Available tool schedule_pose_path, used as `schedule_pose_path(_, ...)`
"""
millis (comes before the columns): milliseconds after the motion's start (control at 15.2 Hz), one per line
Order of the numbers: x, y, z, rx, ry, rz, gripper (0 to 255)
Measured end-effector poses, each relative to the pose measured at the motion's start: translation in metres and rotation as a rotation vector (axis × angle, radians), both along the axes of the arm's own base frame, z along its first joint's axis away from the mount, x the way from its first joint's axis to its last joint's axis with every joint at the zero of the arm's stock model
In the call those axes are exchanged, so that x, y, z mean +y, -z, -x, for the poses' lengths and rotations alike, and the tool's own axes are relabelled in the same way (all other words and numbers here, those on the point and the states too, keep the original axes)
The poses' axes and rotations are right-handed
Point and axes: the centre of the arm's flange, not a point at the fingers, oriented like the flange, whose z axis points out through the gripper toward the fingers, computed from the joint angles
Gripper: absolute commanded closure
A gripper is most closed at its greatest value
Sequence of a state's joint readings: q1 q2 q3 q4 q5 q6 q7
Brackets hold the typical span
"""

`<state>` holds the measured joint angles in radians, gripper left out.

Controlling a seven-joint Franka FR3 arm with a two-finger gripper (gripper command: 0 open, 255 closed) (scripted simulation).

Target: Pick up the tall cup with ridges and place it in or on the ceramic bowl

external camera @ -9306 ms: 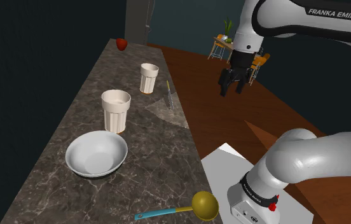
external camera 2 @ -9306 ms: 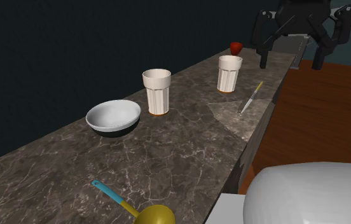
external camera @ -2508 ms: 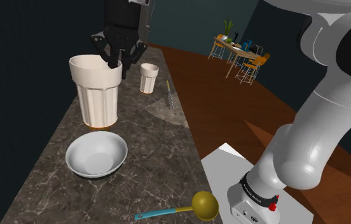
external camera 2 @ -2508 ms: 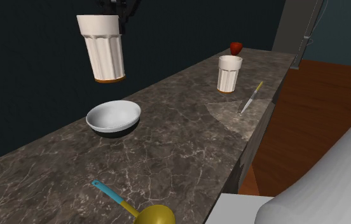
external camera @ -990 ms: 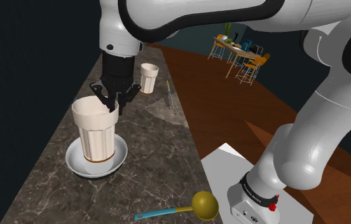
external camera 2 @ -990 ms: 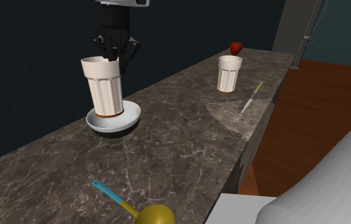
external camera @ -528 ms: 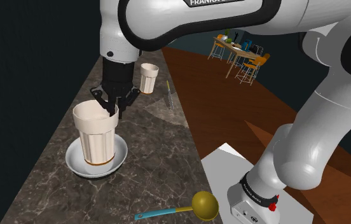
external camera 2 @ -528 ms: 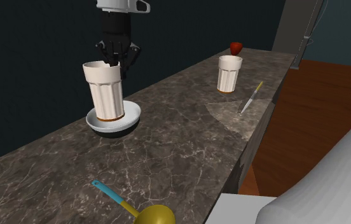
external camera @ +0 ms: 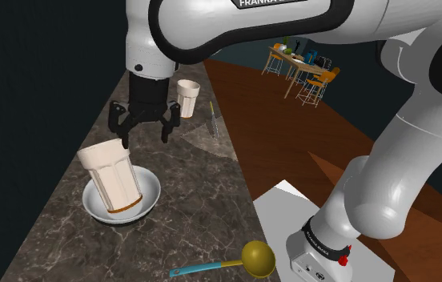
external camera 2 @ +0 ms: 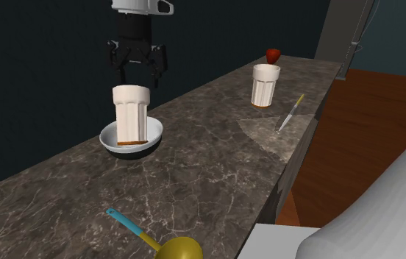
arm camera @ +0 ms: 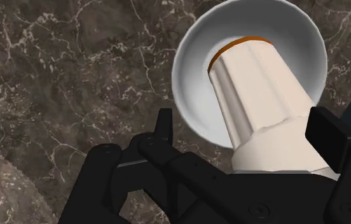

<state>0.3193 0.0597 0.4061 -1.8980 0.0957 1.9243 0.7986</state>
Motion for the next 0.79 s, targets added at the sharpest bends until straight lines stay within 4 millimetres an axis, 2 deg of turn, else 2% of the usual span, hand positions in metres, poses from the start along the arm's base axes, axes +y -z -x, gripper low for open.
schedule_pose_path(132, 0.000, -0.005, -0.001, 0.000, 0.000, 0.000, 0)
schedule_pose_path(396, -0.003, -0.044, -0.004, -0.001, 0.000, -0.001, 0)
schedule_pose_path(792, -0.003, -0.050, -0.005, 0.000, 0.000, 0.000, 0)
